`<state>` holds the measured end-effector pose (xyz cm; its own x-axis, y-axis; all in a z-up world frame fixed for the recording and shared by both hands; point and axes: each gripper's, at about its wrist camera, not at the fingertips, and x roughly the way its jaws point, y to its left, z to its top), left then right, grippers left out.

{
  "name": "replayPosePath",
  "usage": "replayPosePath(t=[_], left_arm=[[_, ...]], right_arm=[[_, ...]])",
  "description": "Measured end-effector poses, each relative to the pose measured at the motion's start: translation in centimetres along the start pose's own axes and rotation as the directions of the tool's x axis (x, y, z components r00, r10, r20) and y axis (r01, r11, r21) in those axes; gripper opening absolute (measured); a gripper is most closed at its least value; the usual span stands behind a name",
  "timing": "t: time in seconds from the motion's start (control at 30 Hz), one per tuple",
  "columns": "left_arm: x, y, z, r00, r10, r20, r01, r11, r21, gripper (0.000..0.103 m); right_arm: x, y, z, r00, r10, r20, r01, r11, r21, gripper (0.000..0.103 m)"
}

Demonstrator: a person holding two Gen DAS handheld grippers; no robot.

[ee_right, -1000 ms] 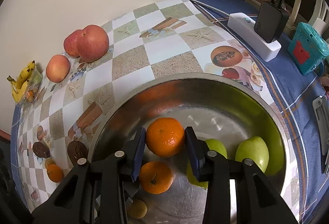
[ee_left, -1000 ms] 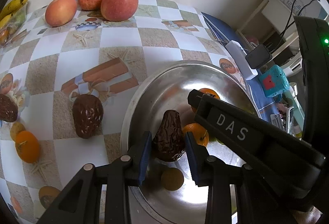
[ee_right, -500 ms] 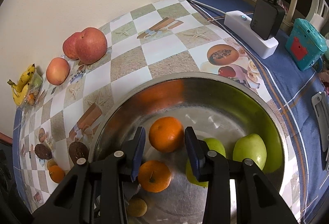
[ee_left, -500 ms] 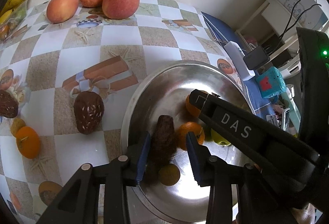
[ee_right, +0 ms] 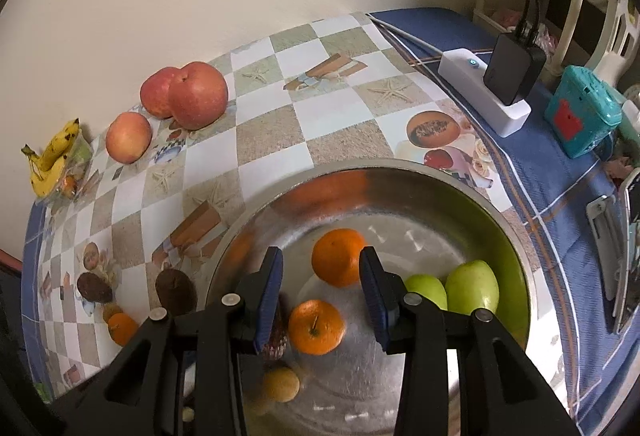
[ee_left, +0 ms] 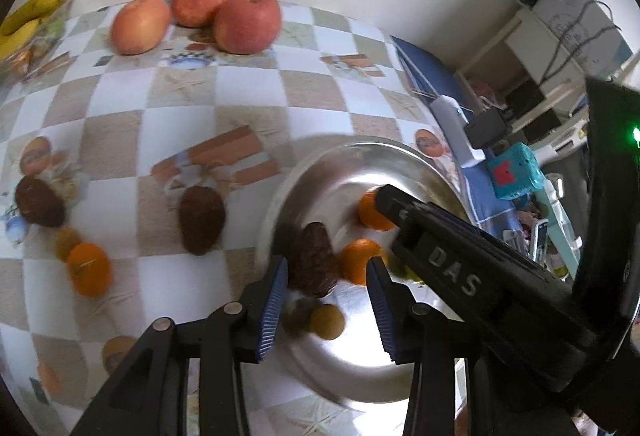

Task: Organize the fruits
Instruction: 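Lower both fruits into the steel plate and open both grippers, then withdraw both open grippers from the plate toward the loose fruit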

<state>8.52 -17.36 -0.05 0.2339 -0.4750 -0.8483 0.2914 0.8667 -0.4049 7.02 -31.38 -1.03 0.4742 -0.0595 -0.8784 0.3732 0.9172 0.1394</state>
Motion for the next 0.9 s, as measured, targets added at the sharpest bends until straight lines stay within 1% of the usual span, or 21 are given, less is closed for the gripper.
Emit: replayPosePath(t=[0.23,0.37,0.43,0.53,0.6,0.63,0.67,0.7,0.73,0.77,0.83,0.9], left_arm=[[-1.2,2.5,0.0,0.997,0.074,-0.007,-0.074,0.995,-0.064,0.045],[-1.8,4.3,0.1,0.997,0.072,0.000,-0.072,0.989,-0.129,0.045],[-2.1,5.1,0.1,0.996,0.088,0.006,-0.086,0.984,-0.156,0.045],[-2.3,6.0,0.1,0.993,0.116,0.010,-0.112,0.977,-0.181,0.046],[-2.5,6.7,0.1,0.990,0.139,0.012,-0.134,0.969,-0.209,0.059],[-2.5,6.9,0.0,0.988,0.154,0.013,-0.147,0.964,-0.221,0.076],[-2.5,7.2,0.0,0.985,0.170,0.013,-0.163,0.960,-0.229,0.084],[-2.6,7.3,0.0,0.982,0.186,0.013,-0.178,0.957,-0.229,0.084],[-2.6,7.4,0.0,0.980,0.199,0.014,-0.190,0.955,-0.227,0.084],[-2.6,7.4,0.0,0.977,0.213,0.015,-0.204,0.953,-0.225,0.084],[-2.6,7.7,-0.1,0.970,0.242,0.020,-0.231,0.946,-0.230,0.087],[-2.6,8.1,-0.1,0.965,0.261,0.017,-0.249,0.937,-0.244,0.097]], right_arm=[[-0.5,1.0,-0.5,1.000,-0.006,-0.009,0.005,0.999,-0.034,0.041],[-0.8,1.4,-0.7,1.000,-0.007,-0.013,0.006,0.999,-0.051,0.041],[-0.8,1.8,-0.8,1.000,-0.019,-0.015,0.018,0.997,-0.071,0.041],[-0.7,2.2,-0.9,1.000,-0.016,-0.022,0.014,0.997,-0.082,0.041],[-0.6,2.4,-0.9,1.000,-0.020,-0.024,0.017,0.996,-0.092,0.041],[-0.5,2.5,-1.0,0.999,-0.023,-0.024,0.021,0.995,-0.098,0.041],[-0.5,2.6,-1.0,0.999,-0.028,-0.024,0.025,0.994,-0.103,0.052],[-0.4,2.6,-1.0,0.999,-0.031,-0.025,0.028,0.994,-0.107,0.061],[-0.4,2.7,-1.0,0.999,-0.037,-0.022,0.034,0.993,-0.110,0.074],[-0.3,2.7,-1.0,0.999,-0.040,-0.020,0.038,0.993,-0.110,0.077],[-0.2,2.7,-1.0,0.999,-0.045,-0.021,0.042,0.993,-0.112,0.077],[-0.1,2.6,-1.1,0.998,-0.052,-0.018,0.049,0.992,-0.113,0.085]])
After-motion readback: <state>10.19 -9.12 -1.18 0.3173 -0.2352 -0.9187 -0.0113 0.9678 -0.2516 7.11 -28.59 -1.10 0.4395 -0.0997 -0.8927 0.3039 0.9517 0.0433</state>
